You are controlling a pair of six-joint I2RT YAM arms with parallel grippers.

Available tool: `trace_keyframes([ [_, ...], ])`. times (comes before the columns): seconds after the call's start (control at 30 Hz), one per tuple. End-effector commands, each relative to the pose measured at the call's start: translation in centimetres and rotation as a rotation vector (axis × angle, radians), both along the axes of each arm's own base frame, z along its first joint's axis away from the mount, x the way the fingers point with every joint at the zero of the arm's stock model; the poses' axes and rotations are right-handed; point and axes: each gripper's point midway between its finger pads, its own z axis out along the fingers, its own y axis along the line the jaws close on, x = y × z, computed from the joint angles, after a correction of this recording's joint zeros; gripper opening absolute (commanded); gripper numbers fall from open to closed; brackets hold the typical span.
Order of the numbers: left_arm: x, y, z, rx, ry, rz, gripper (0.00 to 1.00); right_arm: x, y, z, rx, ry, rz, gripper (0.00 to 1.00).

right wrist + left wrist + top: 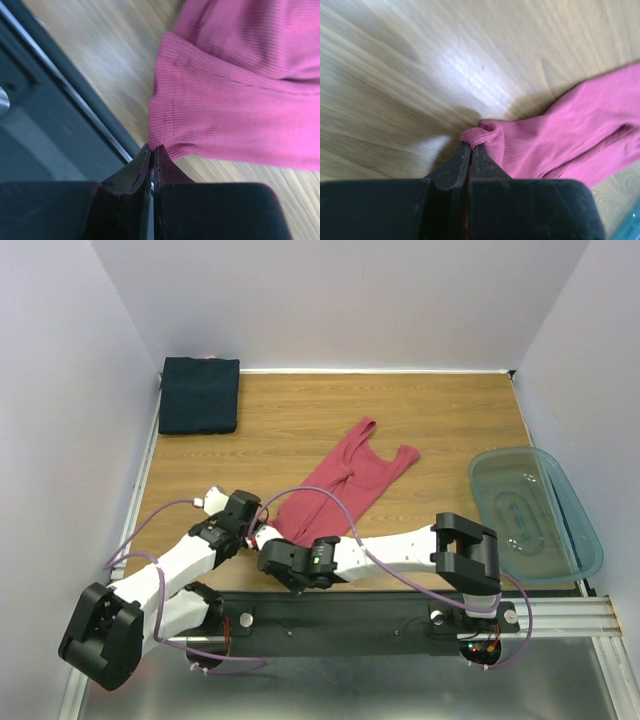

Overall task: Fold and stack the tank tops
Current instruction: Fold the tank top

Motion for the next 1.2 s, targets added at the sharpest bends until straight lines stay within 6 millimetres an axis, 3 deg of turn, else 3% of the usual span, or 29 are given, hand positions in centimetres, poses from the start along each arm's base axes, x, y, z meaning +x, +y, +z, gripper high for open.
trace_keyframes([
  [0.0, 2.1, 2.3, 3.7, 0.073, -0.073, 0.047, 0.0, -1.0, 3.0, 1.3, 0.08, 0.086, 0.023, 0.06],
  [0.2, 3.2, 3.4, 5.8, 0.075, -0.11, 0.081, 0.0, 1.3, 4.4, 2.7, 0.142, 0.138, -0.019, 0.04],
  [0.37, 4.2, 2.6, 6.8, 0.048, -0.13, 0.065, 0.0, 3.7, 4.3, 4.7, 0.196, 0.142, -0.058, 0.03],
  [0.77, 8.9, -1.3, 8.9, -0.031, -0.145, -0.011, 0.0, 10.4, 0.1, 6.9, 0.242, 0.116, -0.207, 0.02],
  [1.17, 14.1, -5.2, 11.5, -0.082, -0.189, -0.082, 0.0, 15.1, -3.9, 7.7, 0.242, 0.055, -0.336, 0.02],
])
